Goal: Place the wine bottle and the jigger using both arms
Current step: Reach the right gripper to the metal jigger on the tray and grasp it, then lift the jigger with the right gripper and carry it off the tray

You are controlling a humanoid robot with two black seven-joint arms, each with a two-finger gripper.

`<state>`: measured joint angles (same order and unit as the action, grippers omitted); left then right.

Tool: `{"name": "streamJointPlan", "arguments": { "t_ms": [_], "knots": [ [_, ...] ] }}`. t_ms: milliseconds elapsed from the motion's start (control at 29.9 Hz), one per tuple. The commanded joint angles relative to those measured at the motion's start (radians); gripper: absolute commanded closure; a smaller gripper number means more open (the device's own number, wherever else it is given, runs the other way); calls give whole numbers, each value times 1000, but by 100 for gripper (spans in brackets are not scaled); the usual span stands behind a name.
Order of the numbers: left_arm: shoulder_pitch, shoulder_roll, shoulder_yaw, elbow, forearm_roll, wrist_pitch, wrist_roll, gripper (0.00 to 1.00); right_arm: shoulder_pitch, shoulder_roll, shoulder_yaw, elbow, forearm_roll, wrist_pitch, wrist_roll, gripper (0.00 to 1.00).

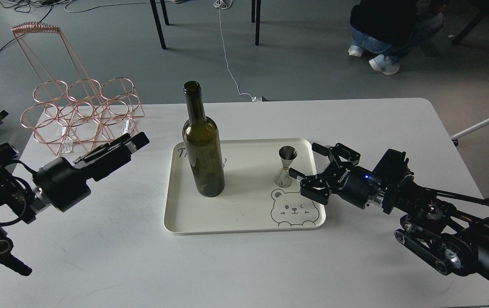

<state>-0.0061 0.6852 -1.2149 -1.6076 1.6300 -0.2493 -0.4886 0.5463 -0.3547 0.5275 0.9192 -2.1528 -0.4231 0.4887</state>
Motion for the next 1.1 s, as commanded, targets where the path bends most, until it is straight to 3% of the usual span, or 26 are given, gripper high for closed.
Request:
{"name": "streamJointPlan", "arguments": {
  "t_ms": [0, 301, 434, 534, 701, 835, 1069],
  "knots": [
    [0, 1, 1, 0, -1, -2, 0, 2, 10, 52, -1, -63, -16, -2, 0, 1],
    [0, 1, 1, 0, -1, -5, 0, 2, 32, 167, -24, -186, -18, -8, 0, 8],
    [0, 2, 1, 0, -1, -7, 0, 2, 50, 209, -23, -253, -15, -11, 0, 23],
    [0, 2, 1, -2, -1, -7, 0, 2, 53, 227, -21, -273, -12, -13, 0, 44],
    [0, 4, 1, -2, -1, -7, 0, 2, 53, 229, -20, -278, -7, -26, 0, 62],
    [0, 4, 1, -2, -1, -8, 0, 2, 60, 227, -18, -277, -1, -45, 0, 71],
    [-2, 4, 0, -2, -1, -8, 0, 2, 75, 221, 9, -266, 4, -63, 0, 75]
  ]
}}
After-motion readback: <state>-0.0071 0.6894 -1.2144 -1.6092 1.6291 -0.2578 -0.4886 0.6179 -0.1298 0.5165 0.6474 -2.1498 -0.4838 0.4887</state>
